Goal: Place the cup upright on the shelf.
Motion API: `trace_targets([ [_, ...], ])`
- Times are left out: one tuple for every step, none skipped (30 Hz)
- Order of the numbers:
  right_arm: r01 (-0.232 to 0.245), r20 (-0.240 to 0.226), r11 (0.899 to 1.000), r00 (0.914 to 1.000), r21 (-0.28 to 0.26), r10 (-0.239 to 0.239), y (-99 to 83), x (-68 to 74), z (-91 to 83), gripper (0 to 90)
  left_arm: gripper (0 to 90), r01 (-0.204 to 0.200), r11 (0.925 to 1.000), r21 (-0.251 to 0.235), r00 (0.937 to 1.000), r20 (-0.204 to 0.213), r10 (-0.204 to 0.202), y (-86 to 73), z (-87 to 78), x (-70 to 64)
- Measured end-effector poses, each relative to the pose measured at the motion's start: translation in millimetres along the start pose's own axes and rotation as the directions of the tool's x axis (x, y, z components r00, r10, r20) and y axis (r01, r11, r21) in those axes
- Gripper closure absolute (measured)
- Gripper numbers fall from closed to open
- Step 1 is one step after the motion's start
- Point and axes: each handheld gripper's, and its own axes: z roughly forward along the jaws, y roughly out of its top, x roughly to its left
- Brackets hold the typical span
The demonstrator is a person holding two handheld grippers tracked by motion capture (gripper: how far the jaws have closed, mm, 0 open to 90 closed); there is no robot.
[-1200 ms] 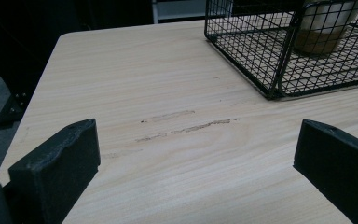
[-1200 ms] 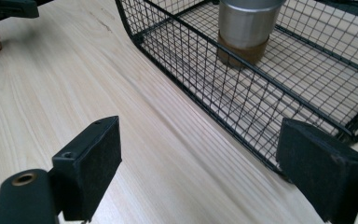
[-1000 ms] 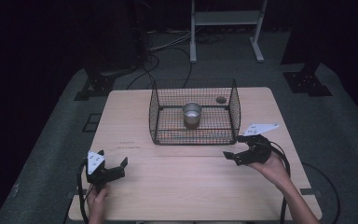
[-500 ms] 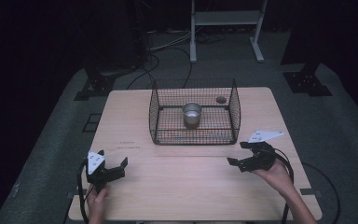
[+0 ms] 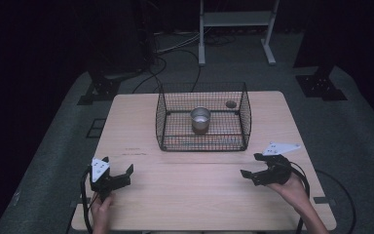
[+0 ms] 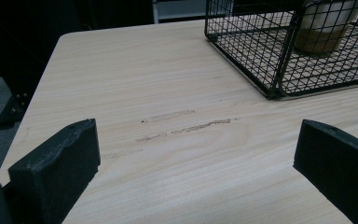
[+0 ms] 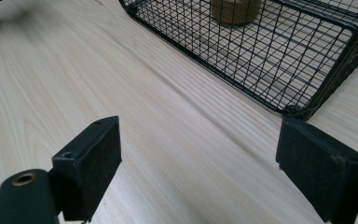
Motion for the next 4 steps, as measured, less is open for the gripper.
trace_targets([
  [-0.001, 0.002, 1.0, 1.0, -0.004, 0.001, -1.8, 0.8, -0.7, 13.5, 0.0, 0.0, 1.0, -0.001, 1.0, 0.0, 0.0, 0.0, 0.0, 0.1],
  [-0.001, 0.002, 1.0, 1.0, -0.004, 0.001, -1.8, 0.8, -0.7, 13.5, 0.0, 0.0, 1.0, -0.001, 1.0, 0.0, 0.0, 0.0, 0.0, 0.1],
  [-0.006, 0.005, 1.0, 1.0, -0.003, 0.006, -5.4, 1.9, -1.9, 13.4, 0.0, 0.001, 1.0, -0.001, 1.0, 0.0, -0.001, 0.1, 0.2, 0.1],
  [-0.004, 0.013, 1.0, 0.9999, -0.01, 0.004, -7.7, 2.7, -2.8, 13.4, 0.0, 0.001, 1.0, -0.001, 1.0, 0.0, -0.001, 0.1, 0.2, 0.1],
])
